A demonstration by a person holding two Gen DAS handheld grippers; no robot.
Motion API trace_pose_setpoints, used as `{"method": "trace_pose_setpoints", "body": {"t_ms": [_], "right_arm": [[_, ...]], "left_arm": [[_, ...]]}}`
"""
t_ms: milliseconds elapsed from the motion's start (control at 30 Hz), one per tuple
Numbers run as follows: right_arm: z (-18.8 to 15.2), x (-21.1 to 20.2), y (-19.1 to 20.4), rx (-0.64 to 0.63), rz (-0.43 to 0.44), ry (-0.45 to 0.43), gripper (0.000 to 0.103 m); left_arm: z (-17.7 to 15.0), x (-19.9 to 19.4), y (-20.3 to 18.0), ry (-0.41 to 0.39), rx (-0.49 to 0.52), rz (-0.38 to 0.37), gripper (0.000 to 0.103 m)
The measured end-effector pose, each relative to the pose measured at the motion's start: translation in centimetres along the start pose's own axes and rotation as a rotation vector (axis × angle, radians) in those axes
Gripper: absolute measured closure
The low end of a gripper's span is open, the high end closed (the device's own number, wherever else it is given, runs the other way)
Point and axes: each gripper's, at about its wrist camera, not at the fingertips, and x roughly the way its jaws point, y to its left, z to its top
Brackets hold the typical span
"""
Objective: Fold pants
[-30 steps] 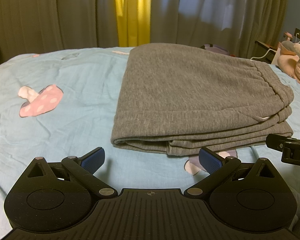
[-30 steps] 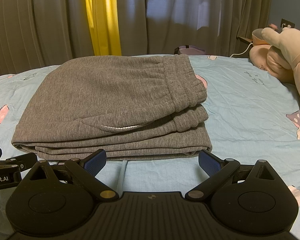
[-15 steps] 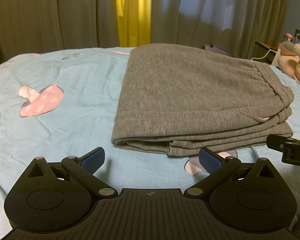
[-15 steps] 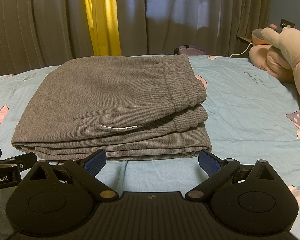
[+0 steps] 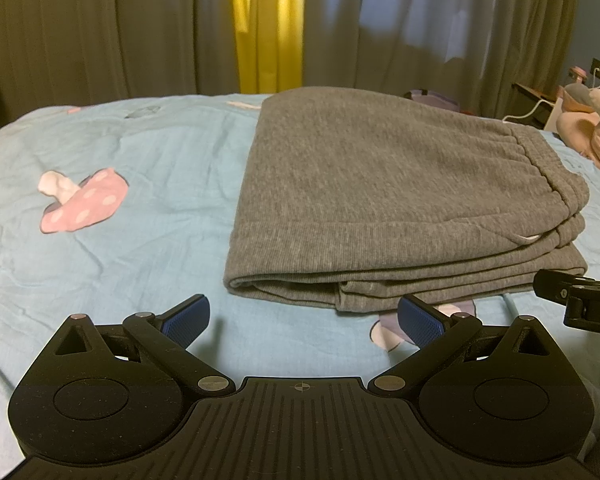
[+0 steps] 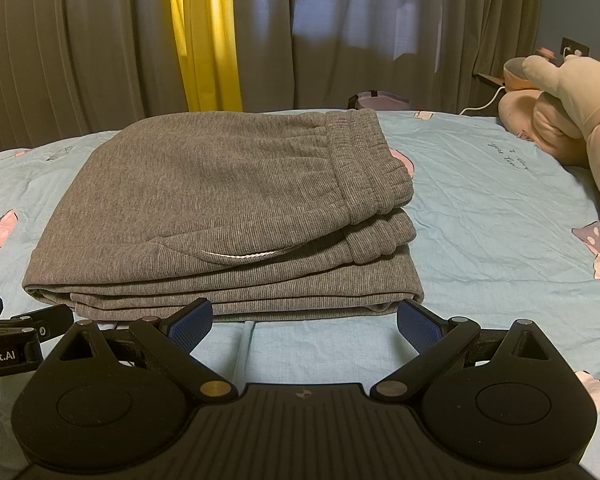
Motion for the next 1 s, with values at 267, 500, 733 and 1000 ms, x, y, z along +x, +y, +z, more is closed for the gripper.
{"method": "trace_pose_setpoints", "body": {"t_ms": [267,500,733,1000], "right_arm": [[-0.02,-0.03,0.02,0.000,-0.002,0.000,0.004],[-0.06,0.01,0.10,0.001,-0.005,0.002,0.004],[-0.12,0.04,0.10,0.002,-0.006,0.004,0.004],[-0.16,0.13,0.14,0.003,-0.006,0.005,0.004]], "left_arm": [[0.01,-0.01,0.00,0.001,0.000,0.000,0.000],[-0.02,-0.03,0.03,0.000,-0.005,-0.003,0.000],[0.00,-0.01,0.05,0.000,-0.005,-0.003,0.000],[-0.01,-0.01,0.07,0.000,-0.005,-0.004,0.000]]}}
